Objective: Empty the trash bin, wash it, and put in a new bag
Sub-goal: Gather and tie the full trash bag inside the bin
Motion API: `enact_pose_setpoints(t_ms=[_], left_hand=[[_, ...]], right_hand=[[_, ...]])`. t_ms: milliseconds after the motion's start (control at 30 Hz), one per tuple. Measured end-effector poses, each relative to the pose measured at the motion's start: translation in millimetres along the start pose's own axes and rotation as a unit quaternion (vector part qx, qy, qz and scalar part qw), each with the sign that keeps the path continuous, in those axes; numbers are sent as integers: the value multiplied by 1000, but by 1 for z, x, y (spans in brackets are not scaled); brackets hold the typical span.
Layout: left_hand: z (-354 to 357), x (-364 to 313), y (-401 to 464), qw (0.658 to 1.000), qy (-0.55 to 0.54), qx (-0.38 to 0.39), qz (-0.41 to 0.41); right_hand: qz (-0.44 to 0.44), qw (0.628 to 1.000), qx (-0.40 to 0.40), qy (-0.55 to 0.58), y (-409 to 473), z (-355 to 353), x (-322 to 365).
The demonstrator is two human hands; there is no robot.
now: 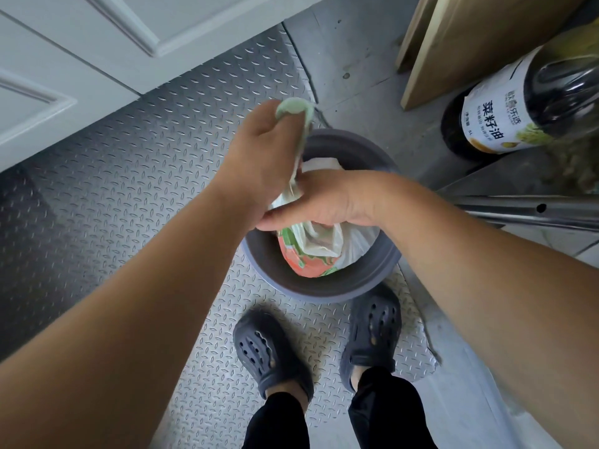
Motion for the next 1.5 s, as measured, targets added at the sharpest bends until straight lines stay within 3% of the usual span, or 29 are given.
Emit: enact_pose_setpoints(t_ms=[100,200,300,400,533,667,800,933,1067,1267,1500], left_hand=[[19,-10,-2,997,53,57,1],[28,-16,-4,992,115,50,6],[32,-25,-8,994,96,60,6],[14,-22,-6,998,5,65,-2],[-28,31,-18,994,-15,-102,-49],[2,77,-39,997,-20,-24,-75],[27,80,-42,996,-48,50,-60],[33,81,-44,994,-35,62,-83],[32,78,-41,999,23,27,-38],[24,92,-24,996,-26,-44,-74],[21,103,-8,993,28,-21,-109]], right_hand=[[1,997,-71,-27,3,-13,-1],[-23,984,-162,-65,8,-27,3],[10,964,-258,-71,5,-42,-7],[63,946,-318,20,-7,-47,-29],[71,899,-379,209,-22,-45,-43],[56,859,-379,341,-28,-36,-46],[27,830,-360,425,-31,-29,-44],[16,844,-330,422,-32,-31,-38],[9,859,-346,378,-33,-38,-34],[10,880,-373,295,-34,-44,-30],[17,921,-354,162,-42,-50,-35]])
Point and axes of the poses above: each hand's wrist, its own y-axis towards the middle knuckle, its own z-axis out of the palm, x = y × z, the point moved 10 cm from there along y, towards the middle knuckle, and after that the axes turned 13 degrees about -z, right-handed, at the moved point
